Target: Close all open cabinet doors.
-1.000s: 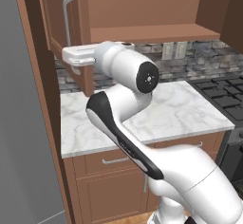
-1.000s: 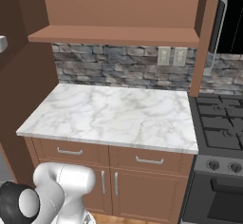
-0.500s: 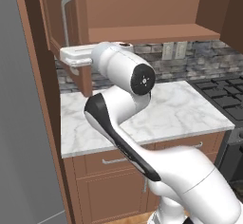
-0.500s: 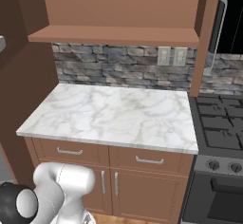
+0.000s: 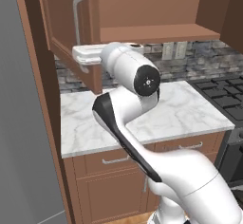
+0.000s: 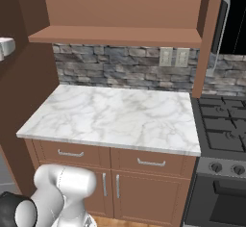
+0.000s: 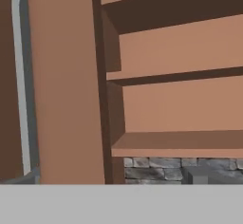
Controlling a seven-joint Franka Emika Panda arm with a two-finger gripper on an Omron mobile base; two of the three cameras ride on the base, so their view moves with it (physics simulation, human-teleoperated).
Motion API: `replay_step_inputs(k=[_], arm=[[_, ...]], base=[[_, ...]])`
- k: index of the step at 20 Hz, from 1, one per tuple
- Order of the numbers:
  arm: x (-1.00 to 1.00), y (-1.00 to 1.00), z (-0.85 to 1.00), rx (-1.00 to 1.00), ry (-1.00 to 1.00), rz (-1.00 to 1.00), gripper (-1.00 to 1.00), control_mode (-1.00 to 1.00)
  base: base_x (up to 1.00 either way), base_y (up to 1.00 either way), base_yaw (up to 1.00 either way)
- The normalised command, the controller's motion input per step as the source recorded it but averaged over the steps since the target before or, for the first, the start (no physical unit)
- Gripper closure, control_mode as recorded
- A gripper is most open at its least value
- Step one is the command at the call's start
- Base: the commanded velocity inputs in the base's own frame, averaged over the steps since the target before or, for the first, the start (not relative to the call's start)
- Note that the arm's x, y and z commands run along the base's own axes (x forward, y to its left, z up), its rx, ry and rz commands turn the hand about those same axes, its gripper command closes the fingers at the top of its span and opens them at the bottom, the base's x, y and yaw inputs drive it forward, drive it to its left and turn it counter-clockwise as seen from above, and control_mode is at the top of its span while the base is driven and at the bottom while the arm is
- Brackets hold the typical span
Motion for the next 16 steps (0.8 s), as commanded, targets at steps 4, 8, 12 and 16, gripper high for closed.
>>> replay_step_inputs(k=[4,8,12,16], arm=[[0.48,-0.46,0.0,0.0,0.01,-0.01,-1.0,-1.0],[0.51,-0.35,0.0,0.0,0.01,0.0,-1.0,-1.0],[0.49,-0.32,0.0,0.0,0.01,0.0,-1.0,-1.0],[0.51,-0.26,0.0,0.0,0.01,0.0,-1.0,-1.0]], base=[[0.0,0.0,0.0],[0.0,0.0,0.0],[0.0,0.0,0.0],[0.0,0.0,0.0]])
